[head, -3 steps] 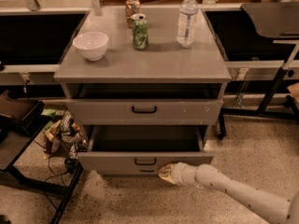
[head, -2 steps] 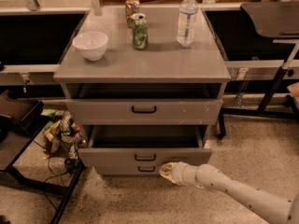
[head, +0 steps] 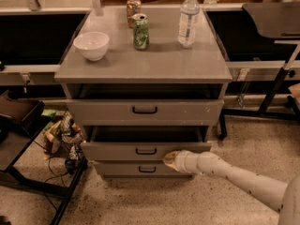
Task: Close middle drawer
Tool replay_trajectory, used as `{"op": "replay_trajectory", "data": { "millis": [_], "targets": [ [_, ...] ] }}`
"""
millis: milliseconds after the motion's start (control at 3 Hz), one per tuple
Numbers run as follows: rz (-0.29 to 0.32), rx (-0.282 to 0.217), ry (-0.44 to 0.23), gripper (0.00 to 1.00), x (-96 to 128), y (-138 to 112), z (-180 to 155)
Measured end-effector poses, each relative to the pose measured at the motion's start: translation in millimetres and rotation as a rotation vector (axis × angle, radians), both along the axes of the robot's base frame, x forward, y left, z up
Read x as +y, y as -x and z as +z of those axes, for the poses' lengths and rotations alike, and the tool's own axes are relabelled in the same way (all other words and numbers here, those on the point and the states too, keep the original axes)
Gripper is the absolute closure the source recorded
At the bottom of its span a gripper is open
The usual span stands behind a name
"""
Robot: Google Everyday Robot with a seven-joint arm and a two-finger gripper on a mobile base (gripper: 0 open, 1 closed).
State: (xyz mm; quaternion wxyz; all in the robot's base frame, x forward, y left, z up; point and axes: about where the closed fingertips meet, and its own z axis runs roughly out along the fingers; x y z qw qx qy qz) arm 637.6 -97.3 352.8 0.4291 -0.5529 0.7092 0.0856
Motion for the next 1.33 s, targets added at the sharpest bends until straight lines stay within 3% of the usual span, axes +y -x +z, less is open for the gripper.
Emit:
{"op": "replay_trajectory", "data": {
  "millis": [333, 1333],
  "targets": [
    [-0.012, -0.023, 0.033, 1.00, -10.9, -16.1, 17.6],
    [-0.012, -0.024, 0.034, 0.34, -11.1, -16.3, 18.0]
  ]
}}
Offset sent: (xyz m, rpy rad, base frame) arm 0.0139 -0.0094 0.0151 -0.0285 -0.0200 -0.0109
